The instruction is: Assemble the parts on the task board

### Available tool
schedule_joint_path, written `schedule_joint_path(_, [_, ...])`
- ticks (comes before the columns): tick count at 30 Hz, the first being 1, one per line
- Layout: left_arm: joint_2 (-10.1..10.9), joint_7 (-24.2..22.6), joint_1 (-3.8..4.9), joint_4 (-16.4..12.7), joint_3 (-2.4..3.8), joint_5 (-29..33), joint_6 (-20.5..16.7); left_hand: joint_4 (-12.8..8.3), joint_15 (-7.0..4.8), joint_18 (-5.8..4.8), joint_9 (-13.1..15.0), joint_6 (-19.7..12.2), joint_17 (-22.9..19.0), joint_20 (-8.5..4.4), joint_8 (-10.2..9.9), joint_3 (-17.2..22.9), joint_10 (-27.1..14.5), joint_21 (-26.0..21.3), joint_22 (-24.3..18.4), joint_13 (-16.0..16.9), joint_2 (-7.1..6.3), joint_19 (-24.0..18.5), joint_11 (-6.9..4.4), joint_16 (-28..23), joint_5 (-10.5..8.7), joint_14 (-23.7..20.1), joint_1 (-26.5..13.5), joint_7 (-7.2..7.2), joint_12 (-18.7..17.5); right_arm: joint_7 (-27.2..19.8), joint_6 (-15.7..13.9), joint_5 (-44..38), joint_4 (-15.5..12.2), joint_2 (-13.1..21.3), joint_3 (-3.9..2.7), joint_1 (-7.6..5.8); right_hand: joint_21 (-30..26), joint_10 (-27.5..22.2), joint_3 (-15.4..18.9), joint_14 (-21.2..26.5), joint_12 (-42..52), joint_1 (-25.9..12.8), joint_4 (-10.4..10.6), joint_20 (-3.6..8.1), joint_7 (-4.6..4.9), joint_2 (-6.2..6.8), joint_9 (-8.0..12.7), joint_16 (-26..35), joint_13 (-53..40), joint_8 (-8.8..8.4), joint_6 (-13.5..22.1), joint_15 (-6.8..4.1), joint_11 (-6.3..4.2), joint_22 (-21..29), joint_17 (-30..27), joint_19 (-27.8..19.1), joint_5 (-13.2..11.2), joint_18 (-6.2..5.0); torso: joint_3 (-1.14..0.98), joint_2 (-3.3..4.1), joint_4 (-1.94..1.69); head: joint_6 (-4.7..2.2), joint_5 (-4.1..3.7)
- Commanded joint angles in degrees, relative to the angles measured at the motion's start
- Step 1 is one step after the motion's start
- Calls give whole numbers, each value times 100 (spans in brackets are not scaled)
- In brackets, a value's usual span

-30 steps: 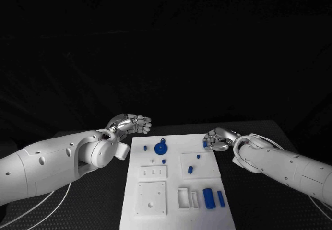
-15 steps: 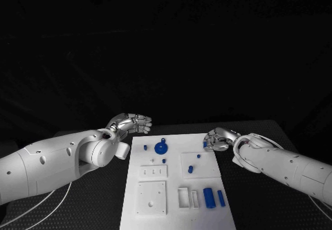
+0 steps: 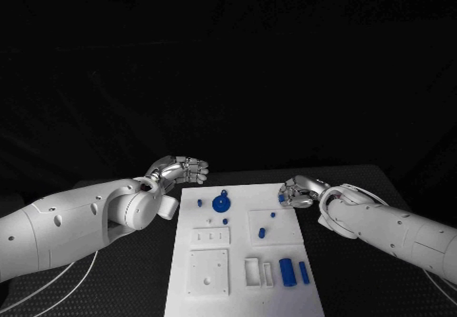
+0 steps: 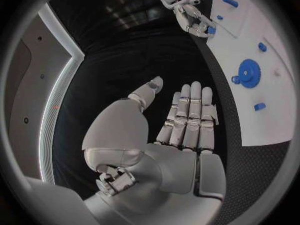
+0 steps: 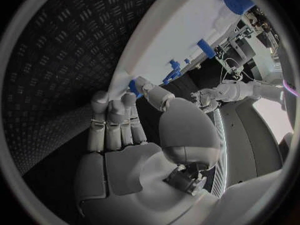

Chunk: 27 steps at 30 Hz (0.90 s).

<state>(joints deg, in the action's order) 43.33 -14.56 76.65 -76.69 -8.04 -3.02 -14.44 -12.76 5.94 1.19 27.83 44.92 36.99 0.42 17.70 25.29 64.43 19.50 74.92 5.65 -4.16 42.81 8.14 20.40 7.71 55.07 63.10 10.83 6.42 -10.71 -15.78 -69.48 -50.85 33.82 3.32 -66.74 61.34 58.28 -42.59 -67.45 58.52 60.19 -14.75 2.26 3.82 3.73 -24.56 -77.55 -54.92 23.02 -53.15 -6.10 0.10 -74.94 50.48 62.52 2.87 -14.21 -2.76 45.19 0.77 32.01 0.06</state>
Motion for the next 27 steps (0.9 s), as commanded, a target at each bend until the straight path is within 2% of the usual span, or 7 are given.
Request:
schedule_joint_path(1, [-10,30,4,-6,4,-236,224,-15,8,96,28,127,23,-11,58,22,130,37,116,37,46,-34,-49,-10,-22,37,-70,-41,43,86,-177,8,-100,38,1,4,22,8,-61,-8,32,-5,1,18,225,-67,-46,27,11,51,-278,-28,-33,-99,11,12,-5,-79,-3,-7,8,-10,4])
schedule_joint_path(7, [-3,248,7,-29,8,-643,384,43,-76,100,87,472,144,-67,207,-1,511,96,120,146,113,35,-220,163,-48,310,-221,-197,224,218,-268,-15,-400,123,-1,-143,34,31,-130,-36,45,-16,-17,24,210,-38,-63,34,32,62,-327,-42,-48,-96,31,35,0,-79,1,-14,22,-41,11])
schedule_joint_path(12, [-43,498,11,-32,11,-923,414,143,-255,104,99,771,331,-210,273,-65,897,242,127,284,72,266,-402,454,-127,621,-445,-316,393,468,-326,-212,-776,175,-5,-322,45,58,-172,-70,56,-32,-38,33,197,-7,-75,41,53,69,-368,-54,-61,-91,48,66,5,-79,-1,-30,46,-95,30])
schedule_joint_path(14, [-82,754,15,-16,11,-1105,543,162,-299,91,86,817,397,-265,252,-82,970,297,124,338,43,326,-439,546,-145,657,-507,-331,419,618,-345,-313,-956,165,-6,-407,50,80,-183,-93,63,-50,-50,40,185,17,-87,47,67,78,-404,-65,-72,-87,58,88,5,-79,3,-67,70,-101,53])
schedule_joint_path(19, [-183,1099,25,-54,11,-1465,455,227,-372,66,47,815,510,-357,168,-113,1096,399,127,450,-68,417,-506,724,-253,723,-639,-318,476,1099,-226,-694,-1367,141,-6,-530,53,103,-179,-120,68,-87,-63,50,171,60,-104,59,88,90,-446,-77,-85,-79,71,119,5,-79,12,-140,96,-132,88])
schedule_joint_path(23, [-257,1360,26,-101,11,-1627,402,292,-456,56,26,836,629,-448,118,-120,1220,538,132,578,-122,526,-579,944,-318,793,-704,-318,587,1492,-181,-1060,-1681,77,-6,-582,52,120,-152,-142,71,-134,-69,57,151,103,-131,73,107,116,-503,-93,-103,-71,84,143,3,-79,19,-209,111,-141,113])
schedule_joint_path(27, [-370,1612,26,-113,6,-1695,373,437,-553,52,0,834,746,-551,49,-146,1322,714,133,751,-164,626,-648,1210,-392,858,-832,-329,763,1804,-193,-1412,-1949,-24,-6,-595,52,146,-127,-171,80,-168,-71,66,128,146,-159,84,124,135,-547,-113,-124,-64,97,172,3,-79,21,-257,117,-161,180])
